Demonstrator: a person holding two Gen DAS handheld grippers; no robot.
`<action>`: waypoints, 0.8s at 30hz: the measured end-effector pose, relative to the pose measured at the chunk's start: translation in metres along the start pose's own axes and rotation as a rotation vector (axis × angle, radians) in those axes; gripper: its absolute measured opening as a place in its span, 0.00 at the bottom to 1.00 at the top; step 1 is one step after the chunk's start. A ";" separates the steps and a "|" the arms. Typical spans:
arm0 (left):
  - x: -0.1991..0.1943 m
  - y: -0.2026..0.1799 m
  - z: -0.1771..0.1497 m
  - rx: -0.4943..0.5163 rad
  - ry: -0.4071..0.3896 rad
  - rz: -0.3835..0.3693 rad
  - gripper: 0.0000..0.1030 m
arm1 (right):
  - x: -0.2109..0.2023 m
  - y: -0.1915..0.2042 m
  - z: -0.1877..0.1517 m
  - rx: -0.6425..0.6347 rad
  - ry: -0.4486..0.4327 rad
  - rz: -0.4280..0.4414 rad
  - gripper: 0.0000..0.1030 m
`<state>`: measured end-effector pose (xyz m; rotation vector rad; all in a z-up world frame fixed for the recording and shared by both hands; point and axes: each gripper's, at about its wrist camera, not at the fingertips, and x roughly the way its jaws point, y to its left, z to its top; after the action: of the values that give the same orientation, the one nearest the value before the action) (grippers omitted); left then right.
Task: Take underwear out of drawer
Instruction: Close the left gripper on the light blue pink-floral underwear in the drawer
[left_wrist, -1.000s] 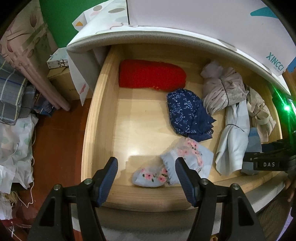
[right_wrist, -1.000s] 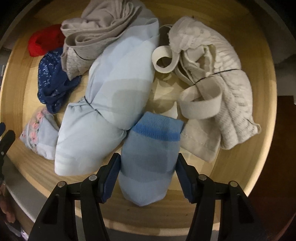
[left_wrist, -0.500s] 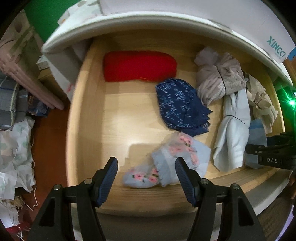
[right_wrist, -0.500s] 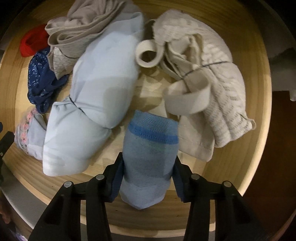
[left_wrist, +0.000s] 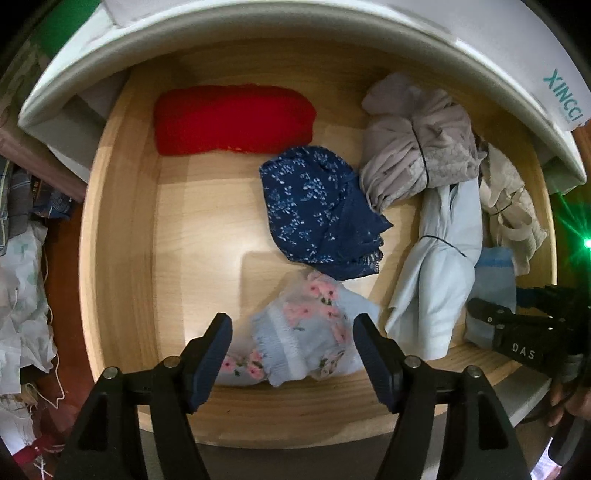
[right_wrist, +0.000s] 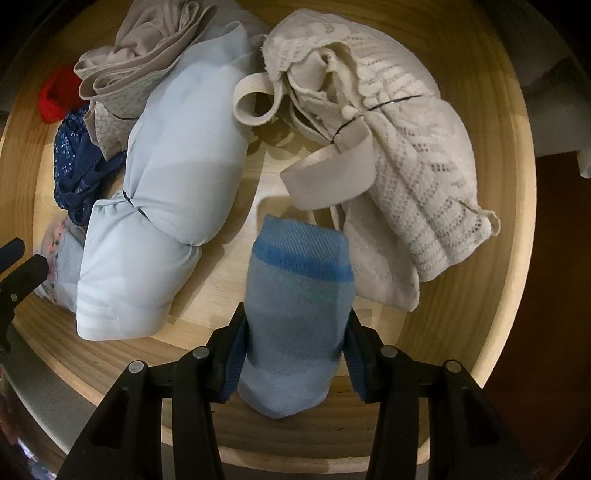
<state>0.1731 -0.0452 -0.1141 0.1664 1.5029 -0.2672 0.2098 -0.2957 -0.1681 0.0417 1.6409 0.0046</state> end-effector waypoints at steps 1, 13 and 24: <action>0.005 -0.002 0.001 0.004 0.017 0.007 0.68 | 0.000 0.000 0.000 0.001 -0.001 0.001 0.42; 0.042 -0.014 0.010 0.034 0.229 0.024 0.68 | 0.001 0.001 0.001 -0.005 0.000 0.000 0.43; 0.073 -0.011 0.035 0.001 0.346 0.039 0.68 | -0.001 0.008 0.006 0.003 0.002 0.009 0.43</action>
<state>0.2072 -0.0703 -0.1840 0.2528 1.8400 -0.2149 0.2158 -0.2882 -0.1676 0.0510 1.6432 0.0092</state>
